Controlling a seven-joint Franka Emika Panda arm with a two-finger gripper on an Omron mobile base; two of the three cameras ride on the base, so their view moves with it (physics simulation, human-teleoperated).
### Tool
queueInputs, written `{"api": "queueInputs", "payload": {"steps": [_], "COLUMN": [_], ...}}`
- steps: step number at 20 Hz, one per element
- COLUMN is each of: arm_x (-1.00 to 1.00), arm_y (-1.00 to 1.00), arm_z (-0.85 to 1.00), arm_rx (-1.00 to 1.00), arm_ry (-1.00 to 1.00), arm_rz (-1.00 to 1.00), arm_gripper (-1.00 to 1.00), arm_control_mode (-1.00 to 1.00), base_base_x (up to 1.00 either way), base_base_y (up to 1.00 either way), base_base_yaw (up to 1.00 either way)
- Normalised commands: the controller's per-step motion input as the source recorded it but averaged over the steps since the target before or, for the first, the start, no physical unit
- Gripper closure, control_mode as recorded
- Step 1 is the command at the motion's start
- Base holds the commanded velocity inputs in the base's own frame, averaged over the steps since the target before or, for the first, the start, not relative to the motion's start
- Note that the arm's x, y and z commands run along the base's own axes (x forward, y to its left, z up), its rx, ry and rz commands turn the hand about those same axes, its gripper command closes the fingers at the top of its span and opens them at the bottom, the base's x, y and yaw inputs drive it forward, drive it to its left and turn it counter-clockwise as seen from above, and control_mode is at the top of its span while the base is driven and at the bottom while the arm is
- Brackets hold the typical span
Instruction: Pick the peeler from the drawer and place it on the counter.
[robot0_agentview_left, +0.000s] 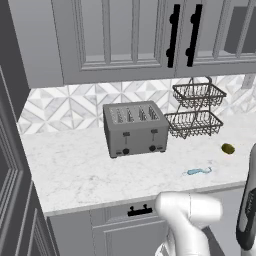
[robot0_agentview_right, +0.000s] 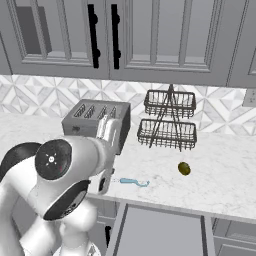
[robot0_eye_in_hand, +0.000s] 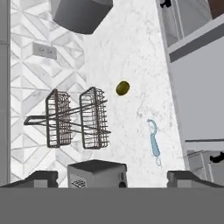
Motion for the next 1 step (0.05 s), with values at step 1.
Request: {"api": "queueInputs", "payload": {"steps": [1], "arm_x": [0.00], "arm_y": [0.00], "arm_z": [0.00], "arm_rx": [0.00], "arm_ry": [0.03], "arm_rz": [0.00], "arm_gripper": [-1.00], "arm_control_mode": [-1.00], "base_base_x": [0.00], "base_base_y": [0.00], "base_base_yaw": [0.00]}}
